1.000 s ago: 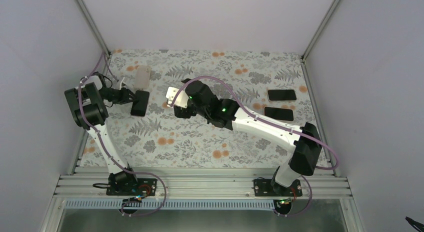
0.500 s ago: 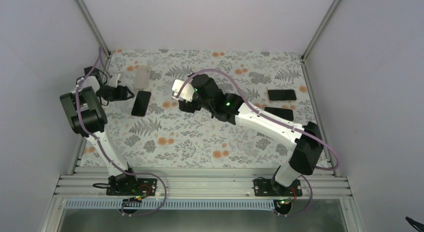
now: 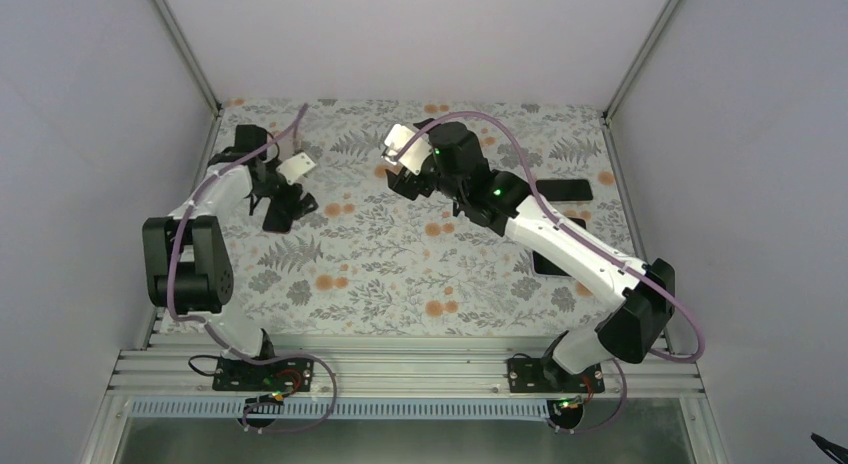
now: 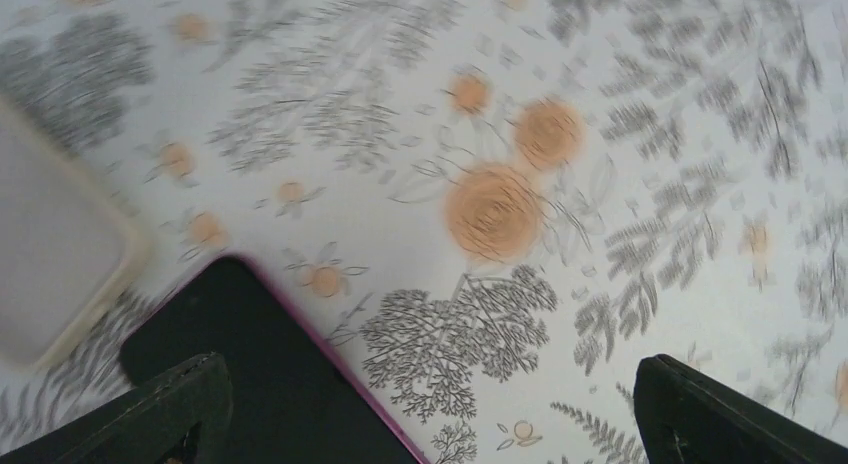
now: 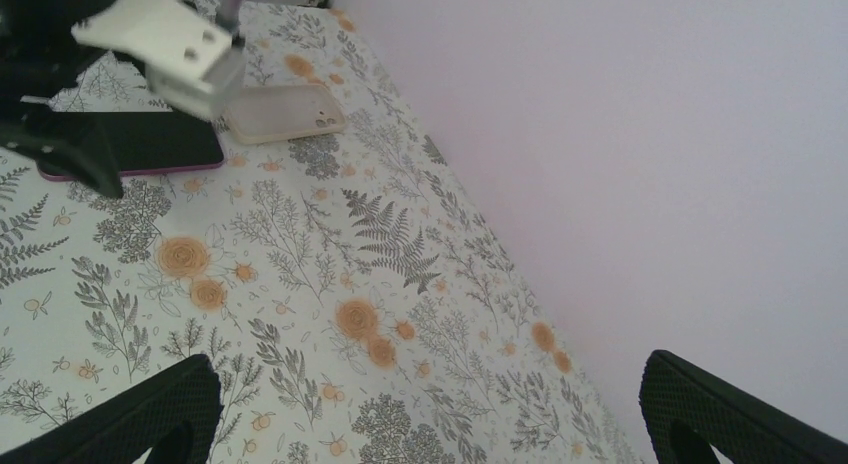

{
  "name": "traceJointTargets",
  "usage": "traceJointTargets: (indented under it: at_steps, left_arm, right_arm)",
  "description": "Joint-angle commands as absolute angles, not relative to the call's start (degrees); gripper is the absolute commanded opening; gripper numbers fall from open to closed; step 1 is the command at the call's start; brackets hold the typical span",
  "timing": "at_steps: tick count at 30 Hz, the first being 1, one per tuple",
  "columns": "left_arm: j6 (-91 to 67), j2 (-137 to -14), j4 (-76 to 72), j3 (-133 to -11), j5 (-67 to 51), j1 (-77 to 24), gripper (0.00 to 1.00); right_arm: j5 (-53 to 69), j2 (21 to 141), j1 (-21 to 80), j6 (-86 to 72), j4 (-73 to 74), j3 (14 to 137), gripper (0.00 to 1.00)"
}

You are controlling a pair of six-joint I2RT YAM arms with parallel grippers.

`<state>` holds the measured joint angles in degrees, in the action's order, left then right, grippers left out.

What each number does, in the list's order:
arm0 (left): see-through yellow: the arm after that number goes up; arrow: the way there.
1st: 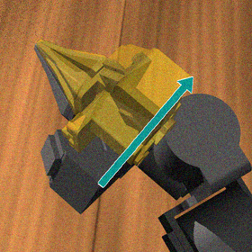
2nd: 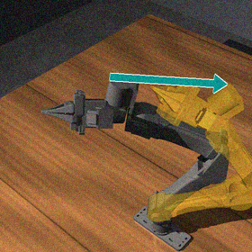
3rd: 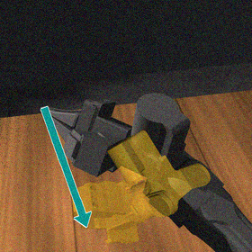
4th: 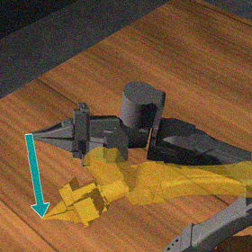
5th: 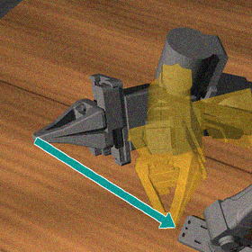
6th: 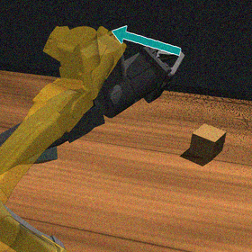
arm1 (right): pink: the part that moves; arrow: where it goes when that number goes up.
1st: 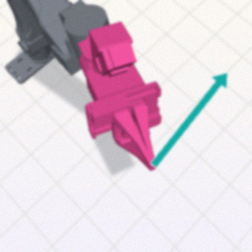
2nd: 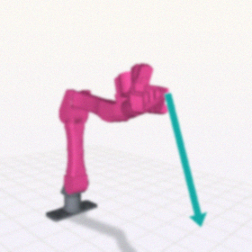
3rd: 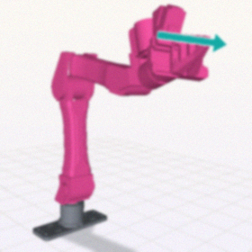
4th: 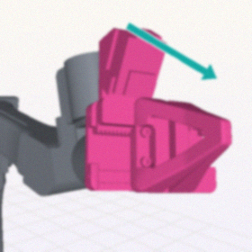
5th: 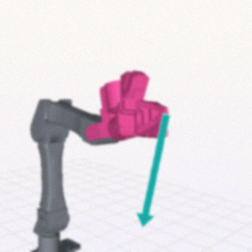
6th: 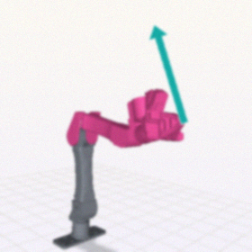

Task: Take the phone out of the phone case
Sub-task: Place the phone at the center of the board.

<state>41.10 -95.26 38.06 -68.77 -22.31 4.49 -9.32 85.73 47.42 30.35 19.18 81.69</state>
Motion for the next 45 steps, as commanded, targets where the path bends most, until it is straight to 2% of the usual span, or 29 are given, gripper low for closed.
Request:
traceJointTargets:
  at_steps: [1, 5, 9, 23, 45]
  left_arm:
    - [62.31, -98.76, 45.9, -71.9, -20.27, 2.99, 1.0]
    - [76.5, -102.51, 51.49, -76.4, -19.77, 2.99, 1.0]
    - [83.33, -106.83, 55.61, -82.29, -21.01, 2.99, 1.0]
    - [86.06, -116.81, 54.46, -85.86, -15.22, 0.09, 1.0]
    - [89.27, -120.06, 52.31, -84.86, -7.09, 2.13, 1.0]
  right_arm:
    - [-6.23, 84.57, 46.33, 28.87, 20.38, 81.32, 0.99]
    - [-5.62, 84.52, 46.05, 28.65, 20.7, 81.24, 0.99]
    - [-5.52, 84.52, 45.72, 28.65, 20.79, 81.19, 0.99]
    - [-4.18, 84.64, 44.04, 27.96, 20.8, 80.45, 0.99]
    - [-2.59, 84.47, 42.89, 27.22, 21.18, 80.59, 0.99]
